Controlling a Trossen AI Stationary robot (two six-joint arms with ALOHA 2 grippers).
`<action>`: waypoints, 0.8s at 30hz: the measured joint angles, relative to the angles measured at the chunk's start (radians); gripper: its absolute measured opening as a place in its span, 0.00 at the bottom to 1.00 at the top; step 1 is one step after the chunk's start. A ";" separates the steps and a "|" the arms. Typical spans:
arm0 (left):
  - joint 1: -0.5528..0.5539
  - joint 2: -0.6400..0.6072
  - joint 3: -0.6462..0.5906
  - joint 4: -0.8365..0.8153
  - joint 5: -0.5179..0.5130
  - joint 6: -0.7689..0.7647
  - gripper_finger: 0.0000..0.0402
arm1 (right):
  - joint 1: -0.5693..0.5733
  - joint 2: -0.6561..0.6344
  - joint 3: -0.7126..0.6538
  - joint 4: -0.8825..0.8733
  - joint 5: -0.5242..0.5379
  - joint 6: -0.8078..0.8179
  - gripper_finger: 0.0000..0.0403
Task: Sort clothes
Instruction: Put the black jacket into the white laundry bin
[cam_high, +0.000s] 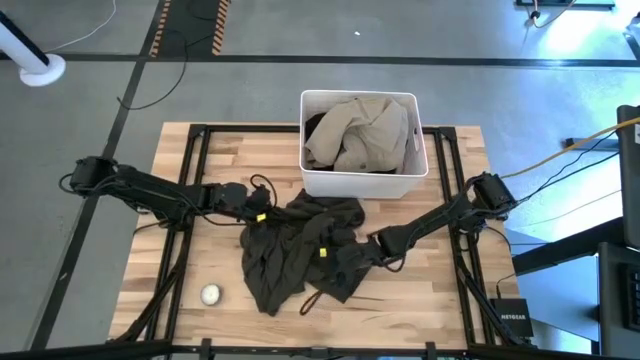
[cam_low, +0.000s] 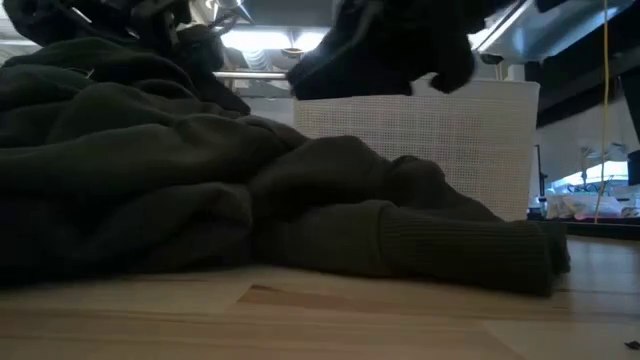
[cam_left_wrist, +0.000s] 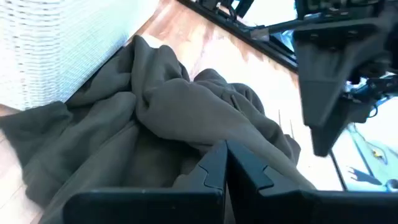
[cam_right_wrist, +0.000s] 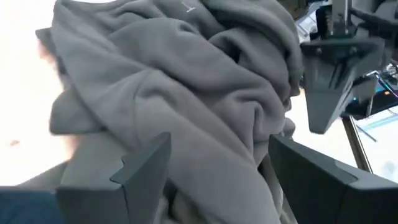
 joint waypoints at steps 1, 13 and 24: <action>0.000 0.016 0.010 0.000 0.001 0.008 0.00 | -0.001 0.018 0.023 -0.006 -0.003 -0.001 0.71; 0.028 0.044 0.035 -0.039 0.026 0.010 0.00 | -0.070 0.263 0.448 -0.448 -0.084 0.120 0.71; 0.027 -0.175 0.051 -0.070 0.015 0.039 0.00 | -0.166 0.412 0.506 -0.575 -0.267 0.328 0.71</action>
